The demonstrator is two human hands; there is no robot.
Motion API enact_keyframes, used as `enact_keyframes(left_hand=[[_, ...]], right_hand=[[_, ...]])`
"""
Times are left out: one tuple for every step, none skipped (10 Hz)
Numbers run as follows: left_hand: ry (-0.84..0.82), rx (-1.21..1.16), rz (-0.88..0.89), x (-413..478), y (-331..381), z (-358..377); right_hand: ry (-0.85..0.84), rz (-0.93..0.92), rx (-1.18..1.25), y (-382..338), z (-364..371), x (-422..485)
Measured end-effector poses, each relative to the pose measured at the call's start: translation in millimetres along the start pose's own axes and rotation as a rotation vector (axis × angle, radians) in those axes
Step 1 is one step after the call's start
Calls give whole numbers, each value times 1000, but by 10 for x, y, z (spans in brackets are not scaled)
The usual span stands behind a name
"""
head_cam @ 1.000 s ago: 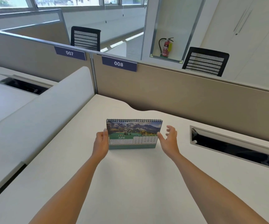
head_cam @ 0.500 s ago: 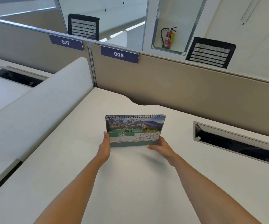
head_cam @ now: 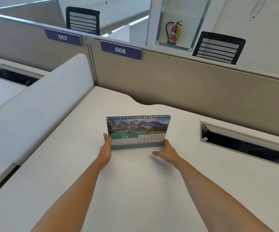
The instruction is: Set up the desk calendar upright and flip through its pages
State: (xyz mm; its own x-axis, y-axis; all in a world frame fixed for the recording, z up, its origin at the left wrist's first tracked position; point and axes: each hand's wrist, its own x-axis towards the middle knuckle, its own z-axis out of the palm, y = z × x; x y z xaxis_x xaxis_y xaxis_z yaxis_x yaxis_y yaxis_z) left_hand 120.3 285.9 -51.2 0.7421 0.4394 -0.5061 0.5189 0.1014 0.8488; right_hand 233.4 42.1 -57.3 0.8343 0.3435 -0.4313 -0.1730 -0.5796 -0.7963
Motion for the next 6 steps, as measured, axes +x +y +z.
enact_keyframes(left_hand=[[16,-15,-2,-8,-4,-1],[34,-69,17,-27,20,-10],[116,-84,38,-44,10,-21],[289,96,38,-88,-30,-45],[484,210,126,-224,-8,-66],[636,223,333,-354,111,-79]], right_hand=[[1,5,-31,-1,7,2],[-4,5,-33,-16,10,-11],[53,18,-140,-4,33,-32],[149,71,-280,17,69,-125],[239,72,-282,52,47,-206],[350,-20,-223,-34,-55,-317]])
